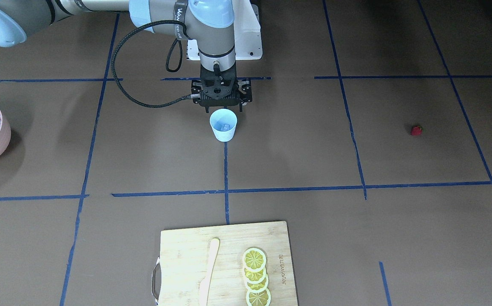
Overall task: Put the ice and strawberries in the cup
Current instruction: 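Release the ice cube into the cup and return toward the bowl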
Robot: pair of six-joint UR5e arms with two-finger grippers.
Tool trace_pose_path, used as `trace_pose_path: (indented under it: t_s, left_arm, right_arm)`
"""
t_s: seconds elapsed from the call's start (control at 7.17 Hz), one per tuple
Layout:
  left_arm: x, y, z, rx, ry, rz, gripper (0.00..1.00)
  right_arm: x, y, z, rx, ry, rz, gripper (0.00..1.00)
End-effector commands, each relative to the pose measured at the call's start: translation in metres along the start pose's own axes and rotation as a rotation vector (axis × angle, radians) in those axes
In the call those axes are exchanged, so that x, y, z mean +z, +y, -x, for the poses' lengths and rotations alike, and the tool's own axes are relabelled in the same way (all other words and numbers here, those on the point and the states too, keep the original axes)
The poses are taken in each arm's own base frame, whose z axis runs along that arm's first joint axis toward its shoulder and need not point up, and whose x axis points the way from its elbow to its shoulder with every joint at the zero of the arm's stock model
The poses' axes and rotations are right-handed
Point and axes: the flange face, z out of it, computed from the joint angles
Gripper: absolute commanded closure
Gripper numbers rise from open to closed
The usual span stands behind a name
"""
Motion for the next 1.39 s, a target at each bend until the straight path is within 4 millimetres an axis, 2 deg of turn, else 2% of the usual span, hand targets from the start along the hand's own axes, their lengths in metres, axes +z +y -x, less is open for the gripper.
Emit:
trace_pose_path:
  t_s: [0.0, 0.14, 0.28, 0.56, 0.7, 0.84, 1.25]
  left_arm:
    - [0.001, 0.000, -0.001, 0.002, 0.000, 0.003, 0.00]
    - [0.001, 0.000, -0.001, 0.002, 0.000, 0.003, 0.00]
    - [0.002, 0.000, 0.000, 0.000, -0.001, 0.005, 0.00]
    - [0.003, 0.000, -0.001, 0.001, -0.001, 0.006, 0.00]
    - [0.003, 0.000, -0.001, 0.001, 0.001, 0.006, 0.00]
    - [0.003, 0.000, -0.001, 0.001, 0.001, 0.006, 0.00]
    - [0.003, 0.001, 0.000, -0.001, 0.001, 0.008, 0.00]
  right_arm:
    - [-0.021, 0.003, -0.073, -0.093, -0.003, -0.022, 0.01]
    - [-0.040, 0.009, -0.125, -0.187, -0.010, -0.030, 0.01]
    - [-0.049, 0.010, -0.179, -0.246, 0.010, -0.025, 0.01]
    - [-0.057, -0.011, -0.299, -0.335, 0.030, -0.009, 0.01]
    - [-0.059, -0.014, -0.359, -0.377, 0.020, -0.024, 0.01]
    - [-0.058, -0.006, -0.425, -0.431, 0.021, -0.039, 0.01]
    - [-0.074, 0.008, -0.562, -0.501, -0.011, -0.030, 0.01]
